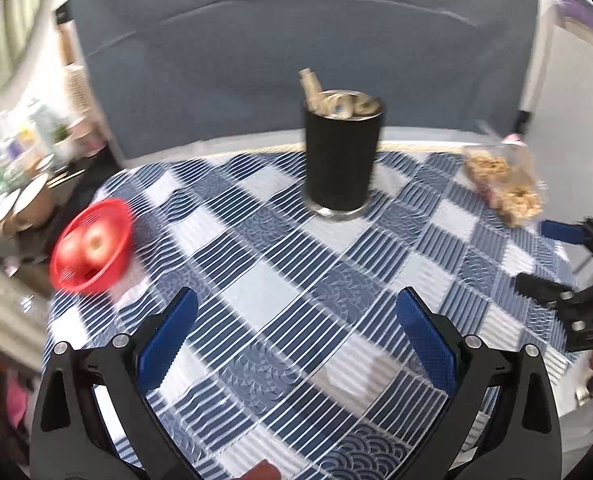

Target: Organize utensils

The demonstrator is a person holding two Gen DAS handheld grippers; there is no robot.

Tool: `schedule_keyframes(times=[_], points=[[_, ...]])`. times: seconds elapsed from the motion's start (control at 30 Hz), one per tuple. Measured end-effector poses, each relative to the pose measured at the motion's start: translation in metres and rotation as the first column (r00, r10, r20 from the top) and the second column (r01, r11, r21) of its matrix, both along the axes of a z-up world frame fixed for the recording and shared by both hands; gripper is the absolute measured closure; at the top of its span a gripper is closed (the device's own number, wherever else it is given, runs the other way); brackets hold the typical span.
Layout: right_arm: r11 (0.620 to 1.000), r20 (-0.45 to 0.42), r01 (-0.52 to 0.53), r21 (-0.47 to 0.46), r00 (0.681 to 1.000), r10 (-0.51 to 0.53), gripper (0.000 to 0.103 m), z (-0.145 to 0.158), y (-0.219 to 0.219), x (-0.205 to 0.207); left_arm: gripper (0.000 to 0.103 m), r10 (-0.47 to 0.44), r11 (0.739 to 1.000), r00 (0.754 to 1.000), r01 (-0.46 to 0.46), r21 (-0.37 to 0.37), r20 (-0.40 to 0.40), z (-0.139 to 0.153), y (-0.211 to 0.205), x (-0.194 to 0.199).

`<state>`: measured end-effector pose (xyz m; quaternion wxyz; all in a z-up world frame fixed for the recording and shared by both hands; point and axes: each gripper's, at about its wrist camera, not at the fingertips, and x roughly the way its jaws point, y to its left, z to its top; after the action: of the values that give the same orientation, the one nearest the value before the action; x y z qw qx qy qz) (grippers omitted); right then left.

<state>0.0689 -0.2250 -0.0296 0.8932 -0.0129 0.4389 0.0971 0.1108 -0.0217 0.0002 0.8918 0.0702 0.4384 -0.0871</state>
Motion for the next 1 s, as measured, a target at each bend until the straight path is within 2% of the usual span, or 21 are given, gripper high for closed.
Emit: schedule_keyframes(times=[0.1, 0.23, 0.5, 0.6, 0.77, 1.0], points=[[0.998, 0.005, 0.042, 0.051, 0.999, -0.042, 0.011, 0.005, -0.004, -0.01, 0.006, 0.028, 0.999, 1.0, -0.028, 0.029, -0.007, -0.002, -0.001, -0.011], [0.998, 0.037, 0.059, -0.007, 0.998, -0.058, 0.011, 0.008, 0.002, -0.02, 0.006, 0.02, 0.999, 1.0, -0.021, 0.044, 0.008, 0.001, -0.003, -0.018], [0.995, 0.019, 0.097, 0.009, 0.995, -0.097, 0.01, 0.002, -0.002, -0.025, 0.006, -0.039, 0.998, 0.999, 0.039, -0.039, -0.009, 0.003, -0.005, -0.021], [0.994, 0.014, 0.107, 0.007, 0.994, -0.107, 0.01, 0.0, -0.003, -0.024, 0.006, -0.056, 0.995, 0.997, 0.051, -0.08, -0.055, -0.002, -0.003, -0.018], [0.993, 0.011, 0.114, 0.007, 0.993, -0.114, 0.01, -0.001, -0.003, -0.024, 0.006, -0.019, 0.997, 0.998, 0.014, -0.076, -0.065, -0.005, 0.002, -0.015], [0.995, -0.006, 0.099, 0.009, 0.995, -0.099, 0.01, -0.004, 0.001, -0.024, 0.006, -0.042, 0.995, 0.995, 0.034, -0.09, -0.087, -0.009, -0.001, -0.015]])
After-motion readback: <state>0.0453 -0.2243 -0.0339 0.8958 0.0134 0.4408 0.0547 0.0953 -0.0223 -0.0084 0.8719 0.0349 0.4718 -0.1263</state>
